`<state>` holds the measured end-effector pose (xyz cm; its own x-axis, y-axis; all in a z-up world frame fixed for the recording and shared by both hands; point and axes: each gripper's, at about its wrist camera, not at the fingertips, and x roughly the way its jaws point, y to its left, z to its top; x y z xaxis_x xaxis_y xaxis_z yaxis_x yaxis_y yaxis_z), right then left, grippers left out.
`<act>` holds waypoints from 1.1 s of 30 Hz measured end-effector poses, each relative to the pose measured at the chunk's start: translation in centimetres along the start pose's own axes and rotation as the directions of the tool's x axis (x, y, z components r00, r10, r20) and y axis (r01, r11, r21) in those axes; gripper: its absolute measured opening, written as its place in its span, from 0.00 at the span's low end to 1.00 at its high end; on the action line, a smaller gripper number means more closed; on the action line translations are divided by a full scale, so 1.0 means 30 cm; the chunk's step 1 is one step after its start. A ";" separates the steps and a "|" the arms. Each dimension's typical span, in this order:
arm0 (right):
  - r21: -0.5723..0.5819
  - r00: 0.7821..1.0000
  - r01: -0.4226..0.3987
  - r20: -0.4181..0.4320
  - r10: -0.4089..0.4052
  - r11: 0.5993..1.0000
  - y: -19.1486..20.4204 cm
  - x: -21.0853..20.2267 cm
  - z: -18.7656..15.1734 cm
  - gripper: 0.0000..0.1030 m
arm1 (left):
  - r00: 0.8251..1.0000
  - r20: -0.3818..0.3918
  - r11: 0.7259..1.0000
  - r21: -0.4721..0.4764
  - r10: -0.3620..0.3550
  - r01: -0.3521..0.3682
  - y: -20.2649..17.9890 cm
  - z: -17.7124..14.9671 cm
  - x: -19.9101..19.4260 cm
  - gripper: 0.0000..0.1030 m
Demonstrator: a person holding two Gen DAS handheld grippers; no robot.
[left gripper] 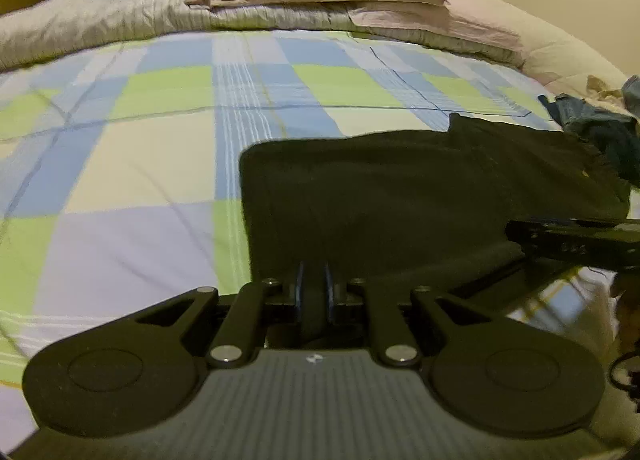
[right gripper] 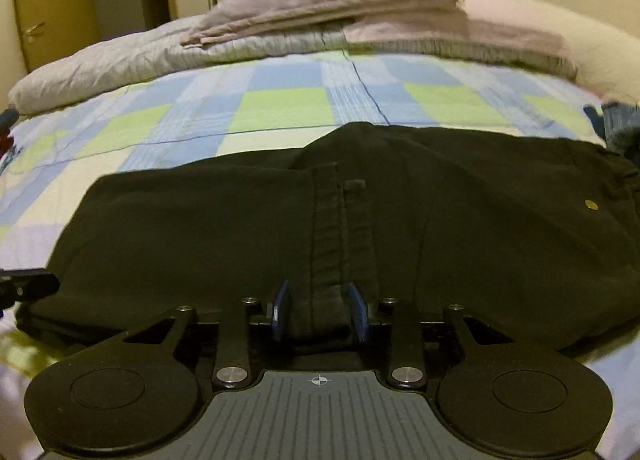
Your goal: Fold clothes
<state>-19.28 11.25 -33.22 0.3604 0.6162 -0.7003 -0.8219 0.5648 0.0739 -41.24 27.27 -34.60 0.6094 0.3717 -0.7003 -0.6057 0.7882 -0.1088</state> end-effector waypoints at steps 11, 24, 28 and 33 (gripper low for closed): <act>-0.015 1.000 0.018 -0.001 -0.018 1.000 0.017 -0.071 -0.070 0.33 | 0.999 -0.014 0.999 -0.011 0.051 -0.051 -0.048 -0.038 -0.052 0.10; 0.173 0.997 0.032 -0.079 -0.018 0.984 -0.019 -0.313 -0.134 0.66 | 0.985 -0.112 0.990 -0.016 0.135 -0.137 -0.147 -0.097 -0.245 0.32; 0.183 0.997 0.053 -0.061 -0.043 0.982 -0.029 -0.375 -0.145 0.66 | 0.986 -0.100 0.991 -0.002 0.131 -0.132 -0.178 -0.112 -0.294 0.33; 0.201 0.997 0.067 -0.040 -0.060 0.977 -0.050 -0.437 -0.151 0.66 | 0.990 -0.066 0.992 0.017 0.126 -0.125 -0.217 -0.119 -0.355 0.35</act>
<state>-24.76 -0.18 -27.37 0.3912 0.5586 -0.7314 -0.6906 0.7035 0.1680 -45.62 16.44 -28.94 0.4933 0.4345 -0.7536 -0.6683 0.7439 -0.0086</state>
